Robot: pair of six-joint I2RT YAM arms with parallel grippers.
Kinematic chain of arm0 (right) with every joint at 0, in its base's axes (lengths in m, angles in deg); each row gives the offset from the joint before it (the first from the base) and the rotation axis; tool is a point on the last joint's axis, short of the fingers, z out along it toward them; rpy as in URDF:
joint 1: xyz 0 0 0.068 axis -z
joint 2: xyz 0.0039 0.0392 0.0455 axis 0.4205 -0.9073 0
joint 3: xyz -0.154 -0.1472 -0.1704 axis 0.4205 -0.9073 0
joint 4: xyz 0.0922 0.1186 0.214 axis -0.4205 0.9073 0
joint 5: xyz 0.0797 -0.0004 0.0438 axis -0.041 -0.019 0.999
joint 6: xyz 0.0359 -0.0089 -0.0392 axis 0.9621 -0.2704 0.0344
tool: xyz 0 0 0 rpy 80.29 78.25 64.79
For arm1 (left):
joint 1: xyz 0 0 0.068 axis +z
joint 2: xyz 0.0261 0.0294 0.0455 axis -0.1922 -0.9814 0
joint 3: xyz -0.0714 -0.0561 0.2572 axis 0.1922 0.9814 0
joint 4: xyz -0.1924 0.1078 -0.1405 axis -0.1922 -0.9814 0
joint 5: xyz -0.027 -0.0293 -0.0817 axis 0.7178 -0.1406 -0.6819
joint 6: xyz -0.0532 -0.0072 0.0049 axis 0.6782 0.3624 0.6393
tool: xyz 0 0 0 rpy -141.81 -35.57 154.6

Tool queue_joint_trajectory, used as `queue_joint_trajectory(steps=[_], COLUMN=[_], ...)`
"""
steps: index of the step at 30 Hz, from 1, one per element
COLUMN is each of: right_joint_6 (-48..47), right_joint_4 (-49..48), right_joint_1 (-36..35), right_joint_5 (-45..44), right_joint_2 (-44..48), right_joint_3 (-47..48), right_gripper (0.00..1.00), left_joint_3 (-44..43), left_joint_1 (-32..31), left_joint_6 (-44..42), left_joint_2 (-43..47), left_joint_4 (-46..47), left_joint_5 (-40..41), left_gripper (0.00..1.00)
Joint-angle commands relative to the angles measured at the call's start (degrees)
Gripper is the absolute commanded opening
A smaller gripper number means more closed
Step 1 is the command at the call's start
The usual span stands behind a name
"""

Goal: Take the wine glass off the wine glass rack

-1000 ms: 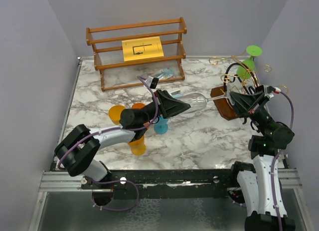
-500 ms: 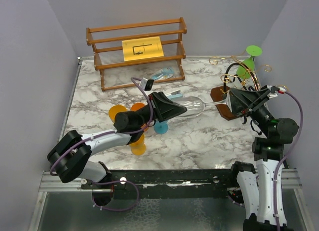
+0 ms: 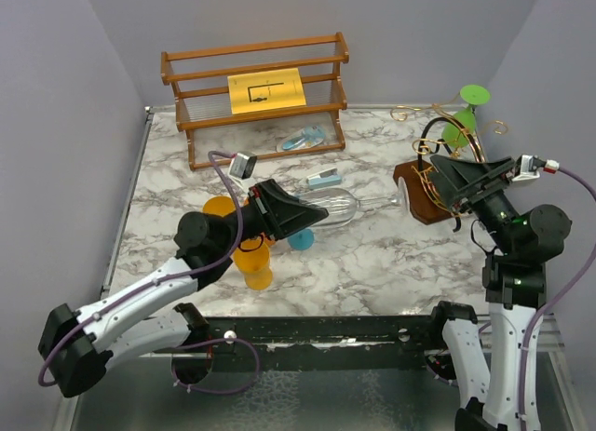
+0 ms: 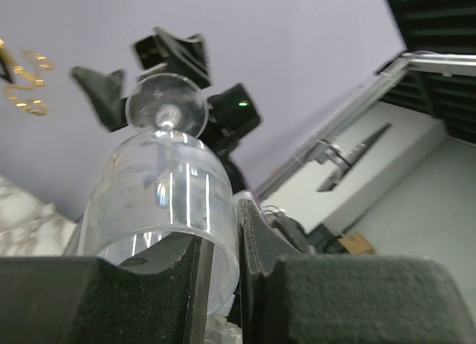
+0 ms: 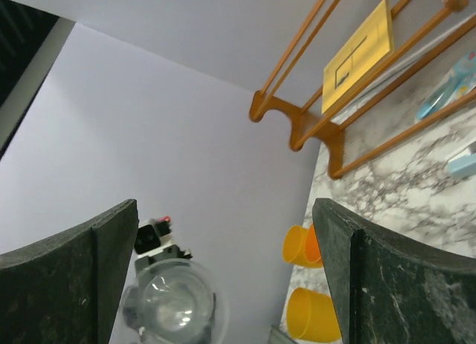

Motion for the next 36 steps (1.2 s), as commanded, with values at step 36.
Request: queue_joint_trajectory(steps=[36], right_joint_6=[-21.34], right_joint_4=[8.19], right_joint_1=[-0.15], right_joint_5=[-7.26], right_joint_2=[-0.48], right_joint_3=[4.46], right_gripper=[0.99], left_joint_3=[-44.46], left_joint_1=[-19.81], left_joint_6=[-45.43], left_joint_2=[-25.77], left_joint_4=[-117.95], left_joint_5=[33.76], left_gripper=[0.00])
